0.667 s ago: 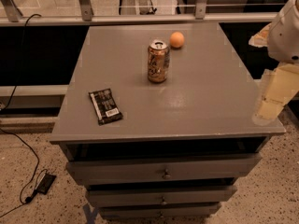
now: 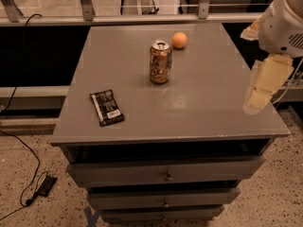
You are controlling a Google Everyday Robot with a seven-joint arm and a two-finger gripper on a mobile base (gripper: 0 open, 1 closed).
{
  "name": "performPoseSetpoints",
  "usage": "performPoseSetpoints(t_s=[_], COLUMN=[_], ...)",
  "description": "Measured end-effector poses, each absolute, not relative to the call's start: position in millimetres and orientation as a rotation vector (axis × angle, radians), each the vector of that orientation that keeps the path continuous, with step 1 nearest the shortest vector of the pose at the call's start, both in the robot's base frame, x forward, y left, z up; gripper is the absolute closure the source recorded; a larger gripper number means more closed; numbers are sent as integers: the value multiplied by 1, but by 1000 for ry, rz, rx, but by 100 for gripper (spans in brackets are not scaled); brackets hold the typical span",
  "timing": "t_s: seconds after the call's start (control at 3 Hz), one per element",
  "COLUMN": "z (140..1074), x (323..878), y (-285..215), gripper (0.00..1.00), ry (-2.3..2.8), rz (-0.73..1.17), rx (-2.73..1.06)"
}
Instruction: Pick orange can
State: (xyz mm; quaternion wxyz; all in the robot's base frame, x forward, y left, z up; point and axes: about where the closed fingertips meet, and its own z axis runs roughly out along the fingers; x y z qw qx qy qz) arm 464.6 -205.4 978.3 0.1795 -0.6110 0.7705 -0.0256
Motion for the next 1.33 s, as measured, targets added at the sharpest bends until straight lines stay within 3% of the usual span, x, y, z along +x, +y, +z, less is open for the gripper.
performPoseSetpoints(t_s=[0.67,1.33], z=[985,954], x=[576,651], y=[-149,-71], gripper=[0,0], ry=[1915,1708], rz=[170,601], rx=[-1538,-1301])
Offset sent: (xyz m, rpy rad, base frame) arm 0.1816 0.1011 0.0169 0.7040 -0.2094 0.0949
